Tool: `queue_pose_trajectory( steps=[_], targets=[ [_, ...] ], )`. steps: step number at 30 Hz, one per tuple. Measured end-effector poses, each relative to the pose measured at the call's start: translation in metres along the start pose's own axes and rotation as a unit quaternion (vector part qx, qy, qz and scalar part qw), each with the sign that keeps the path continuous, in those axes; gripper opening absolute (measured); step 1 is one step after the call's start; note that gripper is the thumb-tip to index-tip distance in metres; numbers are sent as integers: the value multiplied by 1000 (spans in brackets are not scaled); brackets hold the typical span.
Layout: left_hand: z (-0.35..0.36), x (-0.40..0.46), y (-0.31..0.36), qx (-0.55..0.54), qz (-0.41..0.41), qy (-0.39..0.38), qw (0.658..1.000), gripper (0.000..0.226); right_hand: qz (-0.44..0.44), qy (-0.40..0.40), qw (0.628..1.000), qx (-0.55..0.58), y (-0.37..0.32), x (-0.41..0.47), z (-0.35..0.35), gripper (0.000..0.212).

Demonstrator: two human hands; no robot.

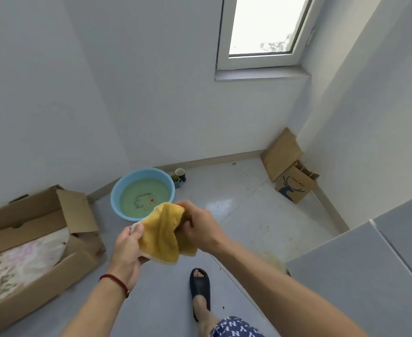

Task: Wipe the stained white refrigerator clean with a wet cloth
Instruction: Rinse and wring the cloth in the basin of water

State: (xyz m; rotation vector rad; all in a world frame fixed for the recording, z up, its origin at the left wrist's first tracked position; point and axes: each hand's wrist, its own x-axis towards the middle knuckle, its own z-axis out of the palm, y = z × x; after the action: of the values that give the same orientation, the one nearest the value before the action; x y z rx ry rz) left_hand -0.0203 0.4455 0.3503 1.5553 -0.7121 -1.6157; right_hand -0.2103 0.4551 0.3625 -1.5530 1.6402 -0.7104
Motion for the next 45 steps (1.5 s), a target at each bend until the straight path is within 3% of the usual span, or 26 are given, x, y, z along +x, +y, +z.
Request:
queue_pose_trajectory(
  steps=[3,8,11,14,21,24,26,28,29,32,33,36,38,40,42,45],
  targets=[
    [-13,41,27,-25,-17,53,998,16,-34,-53,997,-52,0,63,2,53],
    [-25,106,75,-89,-61,70,992,11,-103,-133,980,-106,12,167,0,20],
    [-26,143,96,-110,-97,60,987,38,-115,-161,969,-146,13,209,3,24],
    [-25,192,111,-60,-106,71,990,52,-121,-152,965,-175,22,254,8,22],
    [-41,337,123,122,-100,139,978,34,-85,-113,956,-257,40,358,32,53],
    [-50,397,119,152,-120,143,971,17,-84,-63,961,-255,52,402,56,54],
    [-55,434,111,156,-148,150,965,19,-85,-60,963,-248,61,431,76,45],
    [-60,484,91,163,-166,172,957,23,-74,-65,970,-220,91,473,109,26],
    [-60,497,85,166,-168,169,957,23,-75,-62,971,-220,101,485,117,27],
    [-67,565,24,182,-188,188,947,25,-60,-140,957,-249,183,531,174,69],
    [-68,592,-6,184,-197,201,942,24,-20,-179,952,-248,218,547,196,72],
    [-68,646,-89,190,-229,212,931,28,34,-267,924,-273,296,580,247,50],
    [-58,677,-140,202,-260,212,920,51,64,-307,901,-300,344,590,283,49],
    [-49,700,-170,245,-268,191,912,64,119,-295,908,-272,368,598,310,56],
    [-39,719,-188,259,-275,181,908,60,152,-250,933,-210,380,606,334,64],
    [-32,745,-215,290,-295,192,890,56,215,-211,938,-172,395,613,369,78]
  ],
)
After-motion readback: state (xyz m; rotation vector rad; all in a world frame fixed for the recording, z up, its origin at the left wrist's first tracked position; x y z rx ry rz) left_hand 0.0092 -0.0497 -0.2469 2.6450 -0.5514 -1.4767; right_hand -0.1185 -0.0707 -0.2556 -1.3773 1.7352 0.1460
